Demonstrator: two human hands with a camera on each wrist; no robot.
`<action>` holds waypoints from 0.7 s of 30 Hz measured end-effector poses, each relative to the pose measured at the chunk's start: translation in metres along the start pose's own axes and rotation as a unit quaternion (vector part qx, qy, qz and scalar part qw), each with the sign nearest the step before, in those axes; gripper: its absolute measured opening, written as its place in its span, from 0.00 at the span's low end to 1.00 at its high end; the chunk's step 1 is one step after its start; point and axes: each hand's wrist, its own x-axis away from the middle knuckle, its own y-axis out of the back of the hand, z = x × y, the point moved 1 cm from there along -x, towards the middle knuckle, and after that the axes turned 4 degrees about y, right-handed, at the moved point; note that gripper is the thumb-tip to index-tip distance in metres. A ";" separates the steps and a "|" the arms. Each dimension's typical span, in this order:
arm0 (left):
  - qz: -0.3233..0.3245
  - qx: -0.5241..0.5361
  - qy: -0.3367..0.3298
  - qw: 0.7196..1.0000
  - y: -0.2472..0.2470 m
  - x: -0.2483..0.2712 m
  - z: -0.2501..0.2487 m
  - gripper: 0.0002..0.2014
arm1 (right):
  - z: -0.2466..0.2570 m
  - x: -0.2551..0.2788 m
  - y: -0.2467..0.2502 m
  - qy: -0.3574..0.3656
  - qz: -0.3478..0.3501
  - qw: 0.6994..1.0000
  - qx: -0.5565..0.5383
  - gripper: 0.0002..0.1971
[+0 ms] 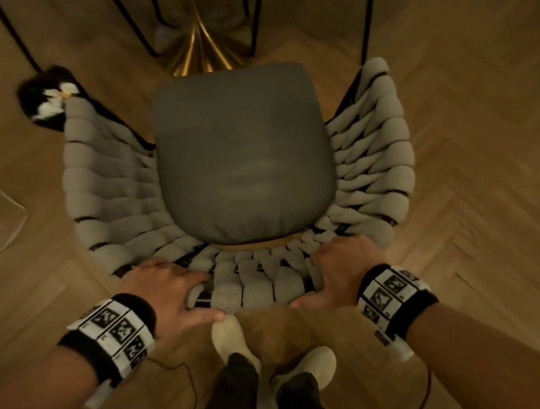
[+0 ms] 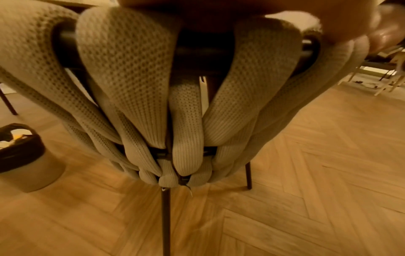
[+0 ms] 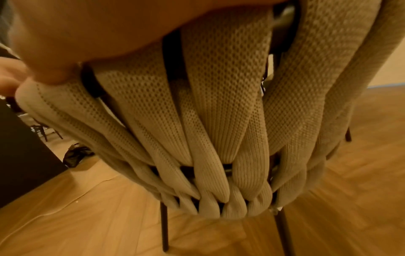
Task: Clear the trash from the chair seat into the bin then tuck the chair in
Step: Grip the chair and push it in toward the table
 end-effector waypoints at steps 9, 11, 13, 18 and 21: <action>-0.037 -0.032 0.017 0.999 0.031 -0.033 0.122 0.54 | 0.051 -0.077 0.081 -0.041 -0.034 0.999 0.007 0.52; -0.037 -0.029 0.020 0.999 0.043 -0.041 0.141 0.54 | 0.051 -0.093 0.101 -0.046 -0.041 0.998 0.009 0.50; -0.038 -0.023 0.031 0.999 0.057 -0.053 0.160 0.54 | 0.046 -0.112 0.122 -0.049 -0.044 0.998 0.010 0.49; -0.053 -0.015 0.052 0.997 0.099 -0.090 0.217 0.55 | 0.030 -0.171 0.185 -0.048 -0.051 0.997 0.026 0.50; -0.052 -0.020 0.058 0.997 0.129 -0.115 0.258 0.55 | 0.021 -0.211 0.224 -0.053 -0.052 0.997 0.021 0.53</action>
